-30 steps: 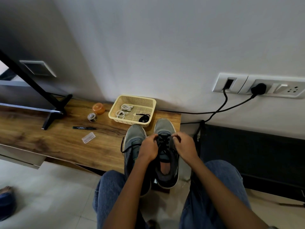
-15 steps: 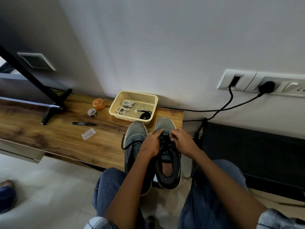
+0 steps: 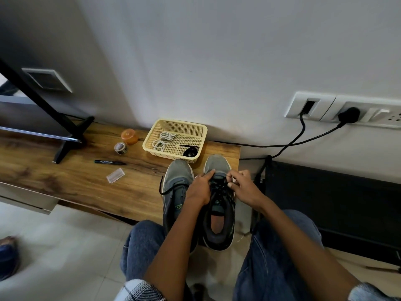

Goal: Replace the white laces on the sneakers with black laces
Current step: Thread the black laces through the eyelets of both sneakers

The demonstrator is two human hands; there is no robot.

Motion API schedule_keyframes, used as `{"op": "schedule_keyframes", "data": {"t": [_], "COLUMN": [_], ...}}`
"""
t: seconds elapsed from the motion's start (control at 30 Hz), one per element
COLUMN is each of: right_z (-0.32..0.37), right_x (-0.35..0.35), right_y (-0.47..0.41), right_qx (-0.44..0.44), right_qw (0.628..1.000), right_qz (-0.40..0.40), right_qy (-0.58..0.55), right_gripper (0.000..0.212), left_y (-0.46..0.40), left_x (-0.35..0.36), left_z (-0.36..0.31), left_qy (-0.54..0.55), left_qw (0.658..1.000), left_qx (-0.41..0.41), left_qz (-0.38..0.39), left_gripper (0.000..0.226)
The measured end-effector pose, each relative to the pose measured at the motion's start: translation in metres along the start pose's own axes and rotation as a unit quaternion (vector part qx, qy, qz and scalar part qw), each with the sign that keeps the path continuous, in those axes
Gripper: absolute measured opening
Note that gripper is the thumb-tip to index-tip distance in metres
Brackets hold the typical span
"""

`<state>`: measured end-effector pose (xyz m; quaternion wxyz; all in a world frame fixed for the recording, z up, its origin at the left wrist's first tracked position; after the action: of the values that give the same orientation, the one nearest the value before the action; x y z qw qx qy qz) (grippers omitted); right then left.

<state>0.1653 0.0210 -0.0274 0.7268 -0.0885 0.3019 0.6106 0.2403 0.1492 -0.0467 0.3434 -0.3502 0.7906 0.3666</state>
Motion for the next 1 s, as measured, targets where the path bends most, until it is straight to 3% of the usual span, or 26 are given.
{"op": "schedule_keyframes", "data": {"t": [0.17,0.33,0.47,0.57,0.67,1.0], "right_z": [0.003,-0.002,-0.003,0.001,0.001,0.010], "right_x": [0.001,0.003,0.004,0.018,0.032,0.032], "right_y": [0.003,0.010,0.030,0.044,0.048,0.054], "right_qx": [0.007,0.019,0.037,0.030,0.023,0.033], "right_qw": [0.999,0.992,0.975,0.980,0.988,0.978], "right_qz": [-0.030,-0.107,-0.199,-0.179,-0.149,-0.186], "right_qy": [-0.024,-0.057,-0.095,-0.084,0.033,0.087], "right_gripper": [0.011,0.009,0.008,0.012,0.025,0.016], "left_y": [0.002,0.018,0.027,0.025,0.025,0.029], "left_x": [0.000,-0.016,-0.020,-0.020,-0.022,-0.023], "left_z": [-0.001,-0.001,-0.006,-0.003,-0.001,0.002], "left_qy": [0.014,0.127,0.126,0.108,0.111,0.161], "left_qw": [1.000,0.984,0.984,0.987,0.988,0.980], "left_qx": [0.000,0.040,0.075,0.079,0.064,-0.008], "left_qz": [-0.009,-0.118,-0.103,-0.090,-0.081,-0.118], "left_gripper": [0.057,0.031,0.025,0.024,0.017,0.018]}}
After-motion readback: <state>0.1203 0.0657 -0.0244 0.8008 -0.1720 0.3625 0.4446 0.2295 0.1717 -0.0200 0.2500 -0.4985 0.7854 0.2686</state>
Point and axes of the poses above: each hand's wrist, its own y-axis away from the middle knuckle, its own x-axis out of the palm, z = x × y, the point moved 5 cm from there along -y, towards the middle knuckle, and after that the axes turned 3 degrees about -z, right-handed, at the moved point
